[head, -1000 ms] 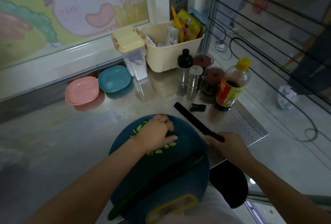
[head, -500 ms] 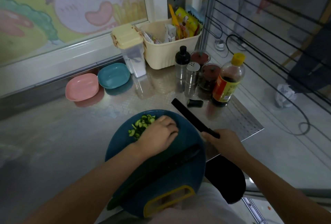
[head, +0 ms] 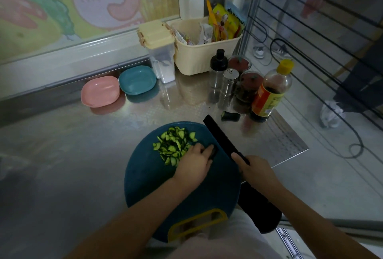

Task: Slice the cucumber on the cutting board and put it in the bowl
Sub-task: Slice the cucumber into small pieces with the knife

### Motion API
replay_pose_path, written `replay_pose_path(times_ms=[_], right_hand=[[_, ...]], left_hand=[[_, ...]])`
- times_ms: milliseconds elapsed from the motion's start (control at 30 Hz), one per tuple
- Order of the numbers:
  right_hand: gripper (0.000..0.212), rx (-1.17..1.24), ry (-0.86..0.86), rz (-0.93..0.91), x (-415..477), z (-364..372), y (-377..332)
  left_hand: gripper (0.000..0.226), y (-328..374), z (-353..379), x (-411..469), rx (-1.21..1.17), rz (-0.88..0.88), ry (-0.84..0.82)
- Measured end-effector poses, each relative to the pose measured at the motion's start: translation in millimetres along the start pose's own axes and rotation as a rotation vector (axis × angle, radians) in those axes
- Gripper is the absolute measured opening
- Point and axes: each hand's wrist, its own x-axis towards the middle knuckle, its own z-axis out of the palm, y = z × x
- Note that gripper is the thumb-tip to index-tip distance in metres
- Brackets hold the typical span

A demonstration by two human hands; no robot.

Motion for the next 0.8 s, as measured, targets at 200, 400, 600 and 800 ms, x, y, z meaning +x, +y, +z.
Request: replay_pose_path(times_ms=[200, 400, 600, 800], right_hand=[[0.066, -0.022, 0.055, -0.019, -2.2, 8.4, -4.5], [0.063, -0.013, 0.014, -0.007, -8.3, 9.7, -5.0], [0.063, 0.009, 0.004, 0.025, -0.6, 6.8, -7.2], [0.059, 0.281, -0.07, 0.176, 2.1, 6.1, 1.0]], left_hand=[[0.046, -4.6, 2.7, -2.2, 0.024, 0.047, 0.022], [0.045, -0.8, 11.1, -6.9, -0.069, 0.118, 0.09], [0.057, -10.4, 2.0, -17.3, -0.231, 0.009, 0.004], [0.055, -17.3, 1.2, -32.5, -0.312, -0.045, 0.025]])
